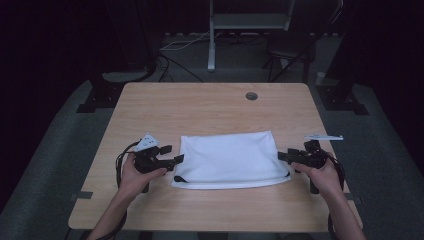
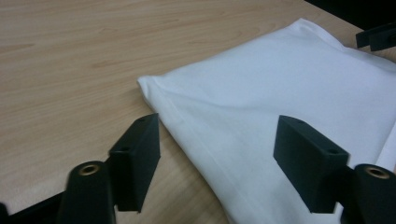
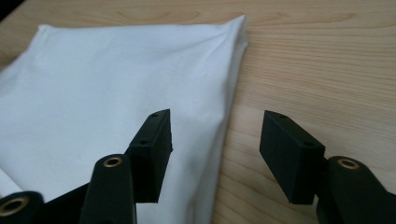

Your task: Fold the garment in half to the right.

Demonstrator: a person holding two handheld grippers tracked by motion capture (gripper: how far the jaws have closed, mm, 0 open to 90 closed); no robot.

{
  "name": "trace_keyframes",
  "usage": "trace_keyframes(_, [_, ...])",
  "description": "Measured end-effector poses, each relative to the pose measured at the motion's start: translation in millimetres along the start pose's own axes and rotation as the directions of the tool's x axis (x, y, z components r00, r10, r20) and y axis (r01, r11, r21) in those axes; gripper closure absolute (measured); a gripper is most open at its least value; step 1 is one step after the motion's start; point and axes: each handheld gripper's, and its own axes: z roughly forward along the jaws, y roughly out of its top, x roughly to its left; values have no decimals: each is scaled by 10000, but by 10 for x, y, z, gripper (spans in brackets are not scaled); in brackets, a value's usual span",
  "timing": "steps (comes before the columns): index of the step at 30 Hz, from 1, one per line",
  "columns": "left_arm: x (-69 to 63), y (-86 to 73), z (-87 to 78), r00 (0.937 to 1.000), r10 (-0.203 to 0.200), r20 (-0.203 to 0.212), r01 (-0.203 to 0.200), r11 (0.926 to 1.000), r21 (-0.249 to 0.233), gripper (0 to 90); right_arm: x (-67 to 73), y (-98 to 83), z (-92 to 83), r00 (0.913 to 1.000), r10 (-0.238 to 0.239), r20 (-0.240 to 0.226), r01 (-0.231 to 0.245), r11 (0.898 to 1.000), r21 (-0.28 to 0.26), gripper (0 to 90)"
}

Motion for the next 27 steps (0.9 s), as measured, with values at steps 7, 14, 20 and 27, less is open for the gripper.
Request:
trace_keyframes(7, [21, -56, -55, 9994, -295, -154, 291, 9993, -236, 208, 23, 59, 102, 9999, 124, 14, -124, 9998, 156, 419])
trace_keyframes(14, [12, -82, -75, 9999, -63, -93, 60, 9992, -384, 208, 46, 84, 155, 9998, 104, 146, -109, 9995, 301, 431])
trace_keyframes(20, [-19, -137, -75, 9997, 263, -25, -264, 9991, -329, 208, 45, 56, 171, 9997, 139, 216, -147, 9992, 361, 439])
trace_keyframes(27, [-25, -158, -95, 9972, 499, -554, -519, 9981, -341, 208, 55, 39, 199, 9997, 30, 250, -40, 9991, 420, 524])
